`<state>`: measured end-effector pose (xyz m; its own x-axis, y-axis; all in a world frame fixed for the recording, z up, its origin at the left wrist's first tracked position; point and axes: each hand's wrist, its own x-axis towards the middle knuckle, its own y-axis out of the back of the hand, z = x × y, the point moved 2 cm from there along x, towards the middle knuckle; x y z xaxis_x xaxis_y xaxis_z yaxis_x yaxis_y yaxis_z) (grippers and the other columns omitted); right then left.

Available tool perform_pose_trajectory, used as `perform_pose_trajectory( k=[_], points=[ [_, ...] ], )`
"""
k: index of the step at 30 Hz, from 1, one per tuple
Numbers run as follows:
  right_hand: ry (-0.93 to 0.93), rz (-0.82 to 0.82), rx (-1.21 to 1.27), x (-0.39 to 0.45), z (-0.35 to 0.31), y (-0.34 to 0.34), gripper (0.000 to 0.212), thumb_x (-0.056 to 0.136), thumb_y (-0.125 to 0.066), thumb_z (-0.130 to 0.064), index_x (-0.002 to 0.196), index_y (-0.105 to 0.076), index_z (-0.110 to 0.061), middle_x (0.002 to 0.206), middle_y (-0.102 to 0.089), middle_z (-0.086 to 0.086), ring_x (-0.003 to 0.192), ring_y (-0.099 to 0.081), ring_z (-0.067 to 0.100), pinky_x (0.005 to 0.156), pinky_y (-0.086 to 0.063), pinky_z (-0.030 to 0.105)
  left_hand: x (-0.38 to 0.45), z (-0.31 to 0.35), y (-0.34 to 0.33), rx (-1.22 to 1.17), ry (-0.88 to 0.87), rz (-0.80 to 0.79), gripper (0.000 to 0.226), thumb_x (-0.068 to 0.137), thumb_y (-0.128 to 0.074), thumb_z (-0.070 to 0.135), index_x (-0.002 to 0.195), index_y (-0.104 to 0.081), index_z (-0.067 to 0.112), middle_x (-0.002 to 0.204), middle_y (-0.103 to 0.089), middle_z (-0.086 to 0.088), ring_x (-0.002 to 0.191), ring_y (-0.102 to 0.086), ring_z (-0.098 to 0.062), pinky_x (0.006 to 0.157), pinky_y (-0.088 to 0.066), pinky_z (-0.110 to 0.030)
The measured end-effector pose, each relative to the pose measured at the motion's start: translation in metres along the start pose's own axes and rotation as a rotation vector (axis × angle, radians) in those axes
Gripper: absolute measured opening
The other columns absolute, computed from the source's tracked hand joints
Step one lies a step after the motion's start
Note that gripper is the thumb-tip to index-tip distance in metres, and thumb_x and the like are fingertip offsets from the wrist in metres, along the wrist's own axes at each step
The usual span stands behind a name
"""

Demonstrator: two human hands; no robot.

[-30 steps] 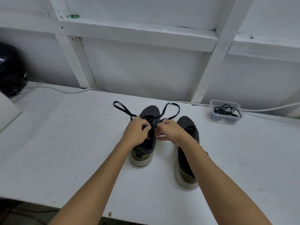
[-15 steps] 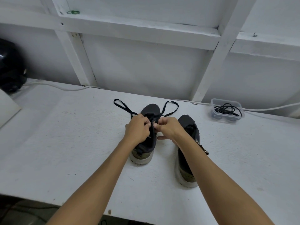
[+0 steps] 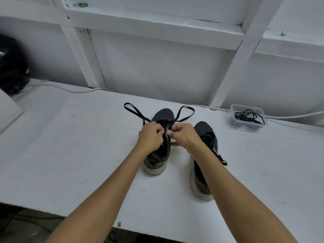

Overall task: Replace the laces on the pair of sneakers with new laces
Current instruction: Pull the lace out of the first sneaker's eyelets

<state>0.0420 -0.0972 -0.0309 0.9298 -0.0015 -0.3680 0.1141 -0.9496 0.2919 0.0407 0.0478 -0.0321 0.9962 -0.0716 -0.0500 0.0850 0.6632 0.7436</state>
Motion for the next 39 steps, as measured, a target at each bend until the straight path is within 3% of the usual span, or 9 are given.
perform_pose_trajectory(
  k=[7, 13, 20, 23, 28, 33, 37, 39],
  points=[
    [0.016, 0.025, -0.07, 0.003, 0.0, 0.001, 0.017, 0.093, -0.072, -0.014, 0.077, -0.067, -0.015, 0.092, -0.074, 0.009, 0.093, -0.073, 0.02, 0.074, -0.063, 0.034, -0.002, 0.003, 0.001, -0.015, 0.027, -0.007, 0.012, 0.097, -0.06, 0.018, 0.099, -0.071, 0.014, 0.111, -0.065, -0.001, 0.099, -0.06, -0.022, 0.093, -0.05, -0.046],
    [0.049, 0.042, -0.128, 0.005, 0.0, -0.002, 0.019, 0.093, -0.073, -0.014, 0.076, -0.064, -0.017, 0.088, -0.069, 0.007, 0.086, -0.069, 0.022, 0.069, -0.062, 0.032, -0.003, 0.001, 0.003, -0.094, 0.066, -0.016, 0.013, 0.098, -0.058, 0.015, 0.099, -0.07, 0.012, 0.1, -0.063, 0.004, 0.092, -0.058, -0.015, 0.08, -0.045, -0.027],
    [0.009, -0.032, -0.024, 0.006, 0.006, 0.002, 0.018, 0.097, -0.066, -0.008, 0.079, -0.065, -0.008, 0.091, -0.073, 0.013, 0.093, -0.074, 0.021, 0.081, -0.063, 0.036, -0.001, -0.005, 0.0, -0.199, 0.103, -0.07, 0.013, 0.099, -0.058, 0.02, 0.095, -0.07, 0.016, 0.103, -0.066, 0.001, 0.094, -0.061, -0.017, 0.083, -0.05, -0.029],
    [-0.001, -0.089, 0.035, 0.006, 0.007, 0.007, 0.012, 0.098, -0.061, -0.002, 0.087, -0.064, 0.002, 0.088, -0.071, 0.011, 0.084, -0.073, 0.014, 0.073, -0.062, 0.027, -0.001, -0.005, 0.0, -0.211, 0.105, -0.08, 0.014, 0.098, -0.058, 0.022, 0.096, -0.071, 0.017, 0.099, -0.069, 0.002, 0.093, -0.063, -0.015, 0.085, -0.052, -0.032],
    [-0.009, -0.09, -0.079, 0.011, 0.007, 0.006, 0.021, 0.1, -0.062, -0.011, 0.08, -0.059, -0.005, 0.087, -0.071, 0.012, 0.085, -0.073, 0.015, 0.068, -0.06, 0.023, -0.002, -0.007, 0.004, -0.191, 0.079, -0.078, 0.016, 0.097, -0.06, 0.024, 0.101, -0.074, 0.018, 0.1, -0.069, 0.009, 0.094, -0.061, -0.008, 0.083, -0.046, -0.023],
    [-0.037, -0.111, -0.188, 0.016, 0.008, 0.004, 0.027, 0.102, -0.056, -0.021, 0.104, -0.061, 0.005, 0.102, -0.074, 0.018, 0.092, -0.075, 0.021, 0.086, -0.062, 0.039, -0.004, -0.01, 0.005, -0.168, 0.017, -0.05, 0.008, 0.095, -0.065, 0.025, 0.093, -0.072, 0.023, 0.098, -0.066, 0.012, 0.09, -0.058, -0.003, 0.075, -0.04, -0.013],
    [0.025, -0.093, -0.337, 0.018, 0.011, 0.0, 0.036, 0.086, -0.051, -0.043, 0.096, -0.061, -0.009, 0.097, -0.071, 0.012, 0.094, -0.071, 0.029, 0.086, -0.06, 0.052, -0.002, -0.008, 0.001, -0.104, -0.037, -0.044, 0.01, 0.097, -0.062, 0.019, 0.096, -0.071, 0.016, 0.105, -0.066, 0.003, 0.094, -0.056, -0.01, 0.082, -0.039, -0.019],
    [0.062, -0.042, -0.397, 0.011, 0.005, -0.001, 0.027, 0.093, -0.054, -0.035, 0.088, -0.055, -0.008, 0.089, -0.068, 0.012, 0.091, -0.07, 0.032, 0.083, -0.06, 0.051, -0.001, -0.006, 0.0, -0.102, -0.028, -0.052, 0.011, 0.098, -0.059, 0.018, 0.098, -0.07, 0.013, 0.106, -0.065, 0.001, 0.095, -0.056, -0.012, 0.082, -0.04, -0.021]
  ],
)
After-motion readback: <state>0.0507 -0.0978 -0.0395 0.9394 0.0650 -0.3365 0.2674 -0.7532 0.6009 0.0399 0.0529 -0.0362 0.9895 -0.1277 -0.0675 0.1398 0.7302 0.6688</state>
